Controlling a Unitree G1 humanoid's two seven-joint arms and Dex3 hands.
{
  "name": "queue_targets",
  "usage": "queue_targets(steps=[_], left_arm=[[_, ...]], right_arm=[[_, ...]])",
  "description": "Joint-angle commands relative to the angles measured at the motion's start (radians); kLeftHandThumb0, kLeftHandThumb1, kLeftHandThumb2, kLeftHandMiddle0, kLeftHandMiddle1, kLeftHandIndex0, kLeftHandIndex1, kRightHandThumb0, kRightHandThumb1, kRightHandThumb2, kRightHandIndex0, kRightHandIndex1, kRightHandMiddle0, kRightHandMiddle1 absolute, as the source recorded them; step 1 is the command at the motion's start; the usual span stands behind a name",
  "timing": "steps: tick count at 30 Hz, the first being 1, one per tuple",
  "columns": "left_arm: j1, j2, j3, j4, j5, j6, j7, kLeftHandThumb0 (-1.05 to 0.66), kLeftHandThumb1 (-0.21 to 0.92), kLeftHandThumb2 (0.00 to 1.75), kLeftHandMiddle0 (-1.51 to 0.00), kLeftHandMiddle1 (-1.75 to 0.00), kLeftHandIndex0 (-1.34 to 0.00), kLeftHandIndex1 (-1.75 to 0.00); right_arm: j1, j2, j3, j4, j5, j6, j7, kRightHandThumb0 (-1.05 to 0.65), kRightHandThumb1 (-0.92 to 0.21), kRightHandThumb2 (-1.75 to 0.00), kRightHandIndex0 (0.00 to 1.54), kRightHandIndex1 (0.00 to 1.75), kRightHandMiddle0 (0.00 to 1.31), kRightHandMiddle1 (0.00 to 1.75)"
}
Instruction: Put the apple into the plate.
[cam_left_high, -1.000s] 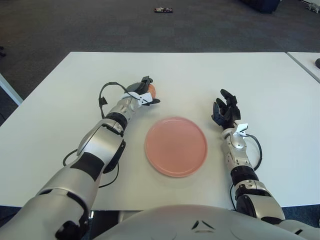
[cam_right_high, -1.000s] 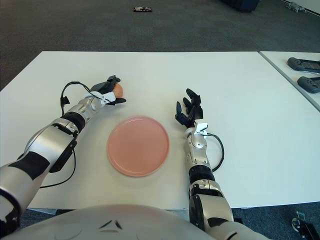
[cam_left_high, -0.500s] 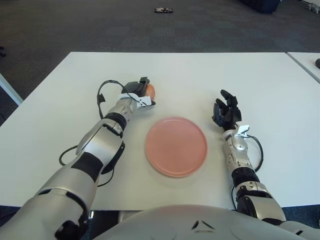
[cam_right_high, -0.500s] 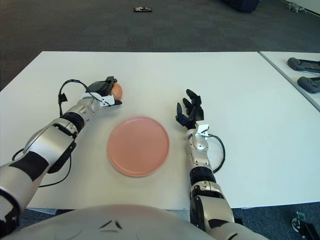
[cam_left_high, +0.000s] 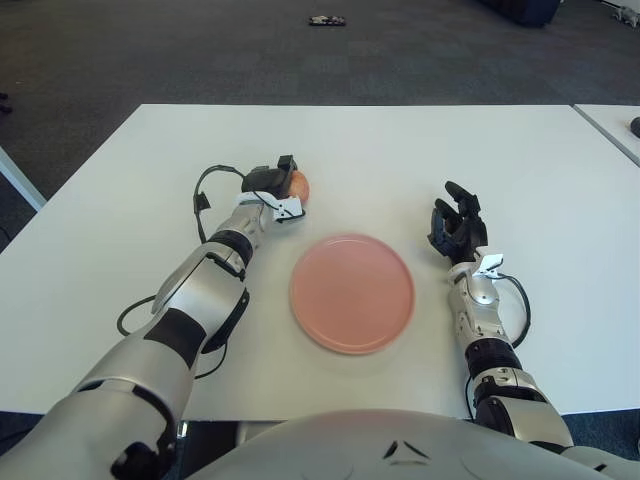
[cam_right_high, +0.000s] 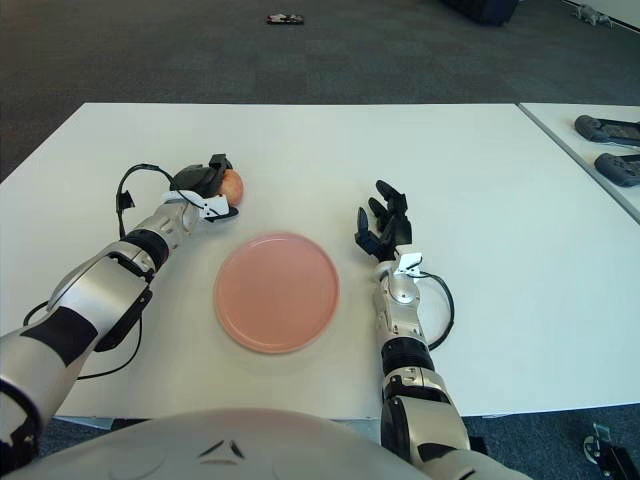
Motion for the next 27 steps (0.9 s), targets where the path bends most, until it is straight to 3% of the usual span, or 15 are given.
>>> queue_targets(steps=[1,8,15,17,22,27], left_arm=[[0.035,-0.005,0.005,0.012,-0.006,-0.003,0.001,-0.58,0.47,0.78,-0.71,-1.74,-0.34,-1.36],[0.038,-0.009,-0.004,0.012,0.005,-0.005,0.039,-0.59,0.49,0.75,-0.8,-1.75,-0.4,-1.27],[0.042,-0.015,-0.006,0.013,0.004,-0.008,0.071,-0.59,0.49,0.74,-0.83,-1.75,-0.45,-1.3],[0.042,-0.018,-0.001,0.013,-0.002,-0.011,0.078,-0.49,0.53,0.74,-0.85,-1.75,-0.59,-1.34],[0.048,-0.025,0.017,0.014,-0.019,-0.026,0.089,-0.46,0.45,0.9,-0.91,-1.75,-0.7,-1.41],[0.054,-0.03,0.031,0.014,-0.03,-0.036,0.096,-0.47,0.39,1.03,-0.93,-1.75,-0.72,-1.48]], right_arm=[[0.048,-0.002,-0.006,0.027,0.007,0.047,-0.006,-0.47,-0.64,-0.84,0.13,0.58,0.0,0.79],[0.049,-0.002,-0.008,0.022,0.008,0.056,-0.01,-0.45,-0.62,-0.86,0.11,0.61,0.0,0.8],[0.051,-0.002,-0.009,0.019,0.005,0.056,-0.017,-0.43,-0.6,-0.88,0.1,0.62,0.0,0.8],[0.05,-0.003,-0.009,0.017,0.003,0.058,-0.02,-0.43,-0.58,-0.9,0.08,0.63,0.0,0.81],[0.052,-0.004,-0.009,0.01,0.006,0.076,-0.02,-0.42,-0.56,-0.92,0.08,0.65,0.0,0.82],[0.054,-0.001,-0.012,0.002,0.012,0.087,-0.022,-0.41,-0.56,-0.93,0.08,0.64,0.0,0.82]])
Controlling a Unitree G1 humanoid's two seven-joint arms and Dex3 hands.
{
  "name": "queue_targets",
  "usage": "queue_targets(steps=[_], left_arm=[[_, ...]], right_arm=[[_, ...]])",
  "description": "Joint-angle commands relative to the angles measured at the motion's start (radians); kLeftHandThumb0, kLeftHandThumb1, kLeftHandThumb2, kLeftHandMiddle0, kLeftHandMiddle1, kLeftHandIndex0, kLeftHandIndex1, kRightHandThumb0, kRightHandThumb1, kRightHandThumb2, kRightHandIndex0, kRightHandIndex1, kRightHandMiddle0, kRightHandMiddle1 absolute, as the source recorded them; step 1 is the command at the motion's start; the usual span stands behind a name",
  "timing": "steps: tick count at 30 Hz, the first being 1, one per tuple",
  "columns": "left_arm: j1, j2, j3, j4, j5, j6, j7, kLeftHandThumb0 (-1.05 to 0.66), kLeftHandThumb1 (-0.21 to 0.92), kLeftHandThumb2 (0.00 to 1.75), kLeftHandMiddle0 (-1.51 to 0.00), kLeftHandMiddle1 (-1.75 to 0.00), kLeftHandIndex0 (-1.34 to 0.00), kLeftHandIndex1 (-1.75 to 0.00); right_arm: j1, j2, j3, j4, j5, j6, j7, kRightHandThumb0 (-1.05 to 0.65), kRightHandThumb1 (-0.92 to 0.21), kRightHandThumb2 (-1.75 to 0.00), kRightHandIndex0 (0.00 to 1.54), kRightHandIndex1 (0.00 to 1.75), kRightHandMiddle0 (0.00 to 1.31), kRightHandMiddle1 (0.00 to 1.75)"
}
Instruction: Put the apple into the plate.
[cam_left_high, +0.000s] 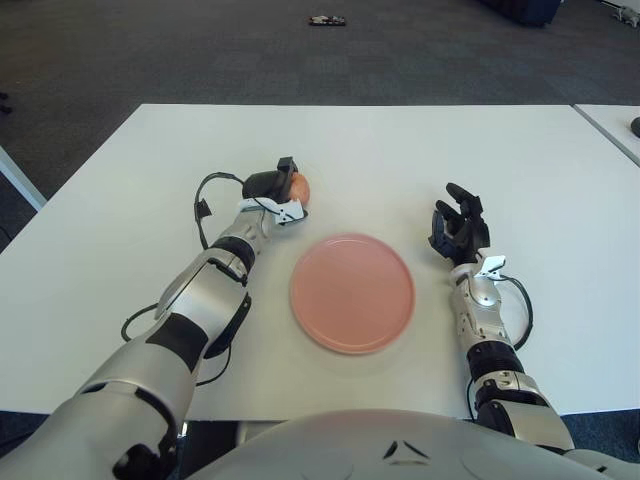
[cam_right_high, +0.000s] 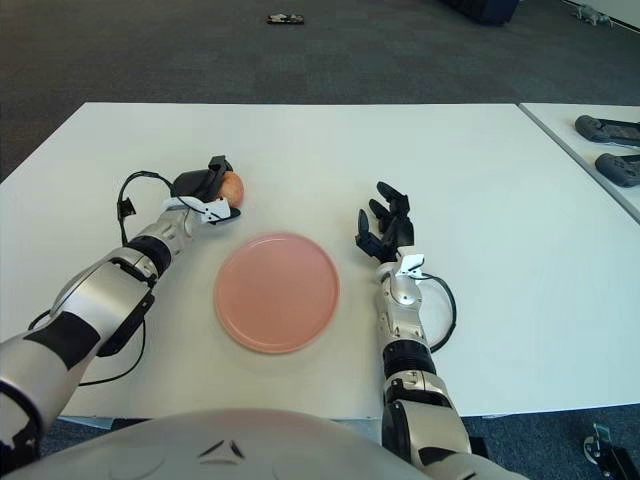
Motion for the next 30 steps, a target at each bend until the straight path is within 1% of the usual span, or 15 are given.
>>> queue_targets(steps=[1,5,9,11,13,20,30], left_arm=[[0.026,-0.013,0.014,0.012,-0.009,-0.012,-0.004,-0.47,0.38,1.05,-0.94,-1.75,-0.71,-1.5],[0.029,-0.017,0.029,0.012,-0.018,-0.018,0.002,-0.47,0.36,1.1,-0.94,-1.75,-0.69,-1.54],[0.032,-0.026,0.049,0.011,-0.032,-0.018,0.021,-0.47,0.36,1.17,-0.94,-1.75,-0.63,-1.64],[0.033,-0.032,0.057,0.009,-0.04,-0.019,0.038,-0.47,0.34,1.24,-0.95,-1.75,-0.61,-1.7],[0.025,-0.04,0.076,0.005,-0.056,-0.024,0.073,-0.47,0.33,1.27,-0.97,-1.75,-0.61,-1.72],[-0.014,-0.045,0.132,-0.01,-0.103,-0.055,0.117,-0.48,0.32,1.31,-1.06,-1.75,-0.61,-1.74],[-0.035,-0.039,0.16,-0.02,-0.121,-0.098,0.134,-0.49,0.29,1.34,-1.14,-1.75,-0.63,-1.75]], right_arm=[[0.041,0.002,-0.011,0.028,0.011,0.062,-0.016,-0.4,-0.55,-0.93,0.08,0.64,0.0,0.82],[0.043,0.003,-0.01,0.022,0.011,0.07,-0.018,-0.4,-0.55,-0.93,0.08,0.64,0.0,0.82],[0.044,0.002,-0.009,0.019,0.009,0.077,-0.02,-0.4,-0.55,-0.93,0.09,0.64,0.0,0.82],[0.044,0.002,-0.008,0.019,0.007,0.078,-0.022,-0.4,-0.56,-0.93,0.09,0.65,0.0,0.82],[0.044,0.001,-0.007,0.019,0.004,0.075,-0.025,-0.4,-0.55,-0.93,0.09,0.64,0.0,0.82],[0.04,-0.003,-0.006,0.028,0.006,0.078,-0.016,-0.39,-0.56,-0.94,0.11,0.66,0.0,0.82],[0.028,-0.005,-0.003,0.052,0.003,0.059,-0.008,-0.42,-0.58,-0.92,0.14,0.71,0.0,0.86]])
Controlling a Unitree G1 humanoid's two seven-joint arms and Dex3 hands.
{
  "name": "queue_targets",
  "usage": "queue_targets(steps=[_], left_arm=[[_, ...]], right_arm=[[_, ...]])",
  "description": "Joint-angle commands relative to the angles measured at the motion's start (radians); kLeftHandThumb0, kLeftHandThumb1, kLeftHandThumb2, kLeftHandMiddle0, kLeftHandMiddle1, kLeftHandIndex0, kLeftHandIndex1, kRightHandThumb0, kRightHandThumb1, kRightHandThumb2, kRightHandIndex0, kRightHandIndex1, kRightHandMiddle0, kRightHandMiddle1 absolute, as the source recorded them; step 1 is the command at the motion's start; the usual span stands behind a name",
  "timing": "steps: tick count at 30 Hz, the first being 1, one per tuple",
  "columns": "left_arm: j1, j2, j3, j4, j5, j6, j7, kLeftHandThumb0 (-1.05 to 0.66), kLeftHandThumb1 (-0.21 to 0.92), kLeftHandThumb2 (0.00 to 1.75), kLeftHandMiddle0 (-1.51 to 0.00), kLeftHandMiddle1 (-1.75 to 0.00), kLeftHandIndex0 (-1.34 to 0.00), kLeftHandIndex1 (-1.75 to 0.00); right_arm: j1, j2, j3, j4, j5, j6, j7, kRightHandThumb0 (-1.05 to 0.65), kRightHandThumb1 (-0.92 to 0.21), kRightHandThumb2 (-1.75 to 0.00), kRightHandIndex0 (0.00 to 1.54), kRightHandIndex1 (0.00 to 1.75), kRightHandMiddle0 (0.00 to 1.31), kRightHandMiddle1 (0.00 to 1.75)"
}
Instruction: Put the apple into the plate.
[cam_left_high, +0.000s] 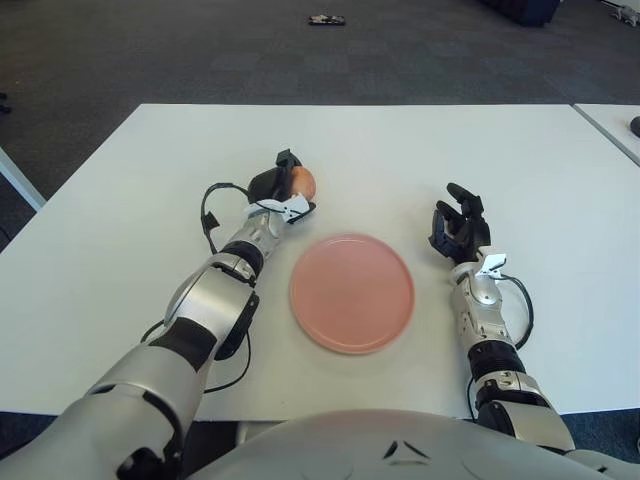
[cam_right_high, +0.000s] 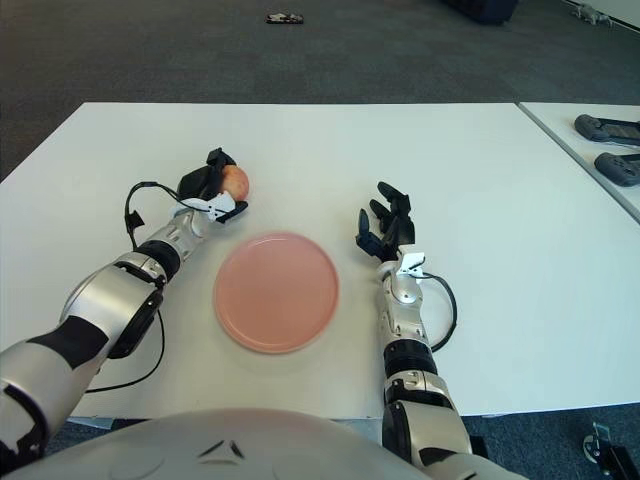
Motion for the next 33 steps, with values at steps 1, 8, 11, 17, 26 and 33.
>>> queue_targets(steps=[1,8,11,17,26,33], left_arm=[[-0.043,0.012,0.011,-0.019,-0.008,-0.027,0.025,-0.49,0.29,1.35,-1.15,-1.75,-0.63,-1.75],[-0.067,0.029,0.021,-0.035,-0.017,-0.078,0.031,-0.49,0.28,1.36,-1.17,-1.75,-0.64,-1.75],[-0.075,0.034,0.023,-0.038,-0.015,-0.089,0.036,-0.49,0.28,1.36,-1.18,-1.75,-0.64,-1.75],[-0.089,0.049,0.023,-0.043,-0.012,-0.105,0.031,-0.49,0.27,1.37,-1.19,-1.75,-0.65,-1.75],[-0.091,0.059,0.018,-0.067,-0.007,-0.152,0.052,-0.49,0.27,1.37,-1.2,-1.75,-0.65,-1.75],[-0.067,0.055,0.008,-0.123,-0.005,-0.255,0.059,-0.49,0.27,1.37,-1.21,-1.75,-0.65,-1.75]], right_arm=[[0.029,0.0,-0.003,0.057,0.003,0.032,-0.002,-0.42,-0.58,-0.92,0.14,0.72,0.0,0.87],[0.015,-0.006,0.001,0.084,-0.002,0.016,0.002,-0.43,-0.57,-0.94,0.15,0.79,0.0,0.9],[0.009,-0.006,-0.001,0.097,0.004,0.01,0.01,-0.42,-0.57,-0.94,0.15,0.8,0.0,0.91],[0.001,-0.004,-0.01,0.114,0.026,0.011,0.035,-0.41,-0.56,-0.95,0.15,0.81,0.0,0.91],[-0.01,-0.004,-0.014,0.139,0.02,-0.01,0.029,-0.42,-0.56,-0.95,0.14,0.8,0.0,0.9],[-0.012,-0.005,-0.012,0.138,0.017,-0.009,0.023,-0.41,-0.56,-0.95,0.14,0.8,0.0,0.9]])
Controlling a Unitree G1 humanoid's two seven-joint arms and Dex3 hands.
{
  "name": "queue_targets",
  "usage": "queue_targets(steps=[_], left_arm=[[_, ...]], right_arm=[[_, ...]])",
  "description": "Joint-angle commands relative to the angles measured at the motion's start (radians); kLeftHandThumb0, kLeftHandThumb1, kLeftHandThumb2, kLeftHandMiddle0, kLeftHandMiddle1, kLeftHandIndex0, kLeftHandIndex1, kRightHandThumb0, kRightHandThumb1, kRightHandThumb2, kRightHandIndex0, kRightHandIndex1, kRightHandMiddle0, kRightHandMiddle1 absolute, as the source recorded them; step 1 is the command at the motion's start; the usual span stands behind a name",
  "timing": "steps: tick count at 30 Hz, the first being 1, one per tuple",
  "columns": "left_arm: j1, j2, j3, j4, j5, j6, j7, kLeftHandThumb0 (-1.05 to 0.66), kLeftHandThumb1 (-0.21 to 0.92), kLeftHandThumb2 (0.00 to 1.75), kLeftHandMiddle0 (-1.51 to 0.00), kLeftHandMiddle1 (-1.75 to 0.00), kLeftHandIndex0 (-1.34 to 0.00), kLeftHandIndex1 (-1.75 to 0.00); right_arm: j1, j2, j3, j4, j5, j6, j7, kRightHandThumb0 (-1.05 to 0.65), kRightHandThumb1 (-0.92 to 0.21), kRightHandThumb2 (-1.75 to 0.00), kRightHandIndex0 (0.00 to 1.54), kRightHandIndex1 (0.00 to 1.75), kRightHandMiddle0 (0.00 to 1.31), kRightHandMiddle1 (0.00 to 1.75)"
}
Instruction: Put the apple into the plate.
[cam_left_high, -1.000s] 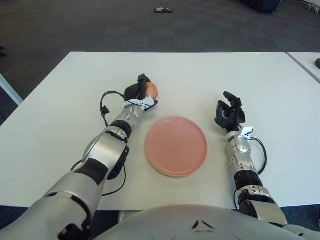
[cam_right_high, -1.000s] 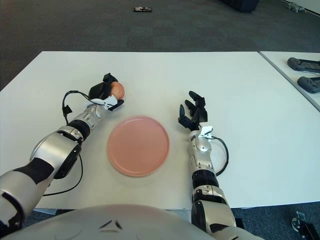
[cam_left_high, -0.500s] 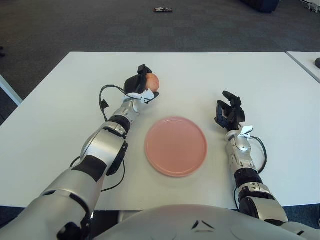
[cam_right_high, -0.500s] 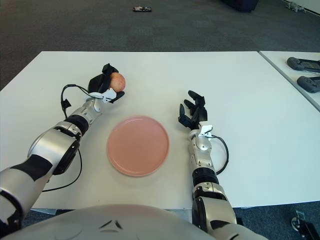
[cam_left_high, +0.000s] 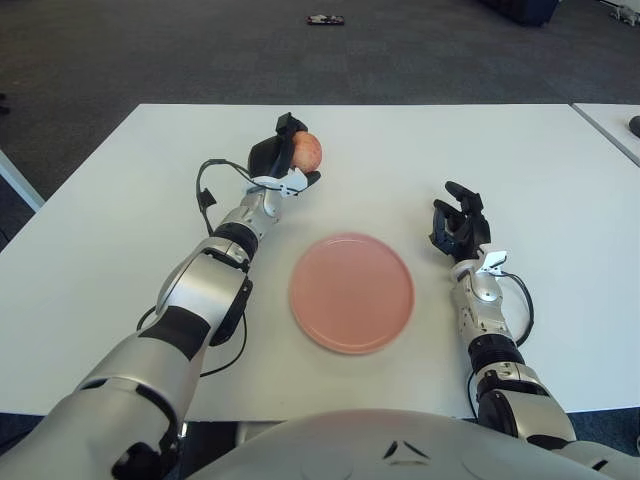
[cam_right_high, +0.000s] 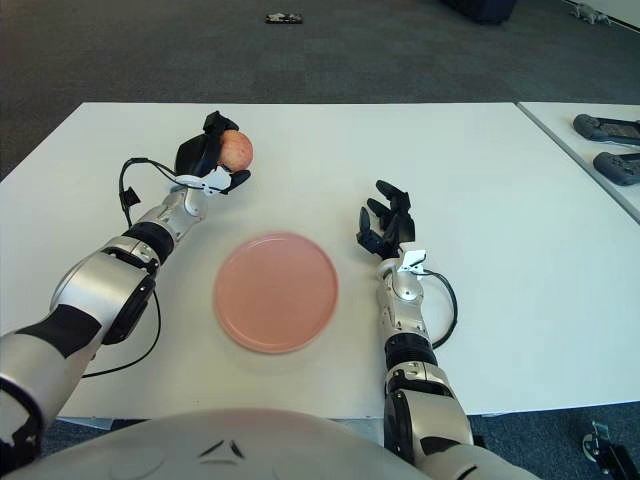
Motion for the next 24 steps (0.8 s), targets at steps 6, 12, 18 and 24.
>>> queue_targets(steps=[6,12,18,24], left_arm=[[0.01,0.017,-0.023,-0.085,0.01,-0.145,0.027,-0.49,0.27,1.37,-1.21,-1.75,-0.65,-1.75],[0.05,0.031,-0.058,-0.16,0.047,-0.234,0.065,-0.49,0.26,1.38,-1.21,-1.75,-0.65,-1.75],[0.097,0.055,-0.078,-0.235,0.069,-0.298,0.041,-0.5,0.25,1.4,-1.22,-1.75,-0.66,-1.75],[0.239,0.1,-0.098,-0.456,0.049,-0.364,-0.11,-0.5,0.24,1.4,-1.22,-1.75,-0.67,-1.75]], right_arm=[[0.03,0.007,0.001,0.047,-0.004,0.052,-0.022,-0.42,-0.55,-0.95,0.14,0.8,0.0,0.91],[0.028,0.005,0.006,0.042,-0.007,0.057,-0.026,-0.44,-0.56,-0.95,0.13,0.79,0.0,0.89],[0.029,0.002,0.007,0.041,-0.003,0.061,-0.02,-0.43,-0.57,-0.94,0.13,0.79,0.0,0.88],[0.028,0.001,0.006,0.045,0.001,0.063,-0.015,-0.44,-0.57,-0.94,0.13,0.79,0.0,0.87]])
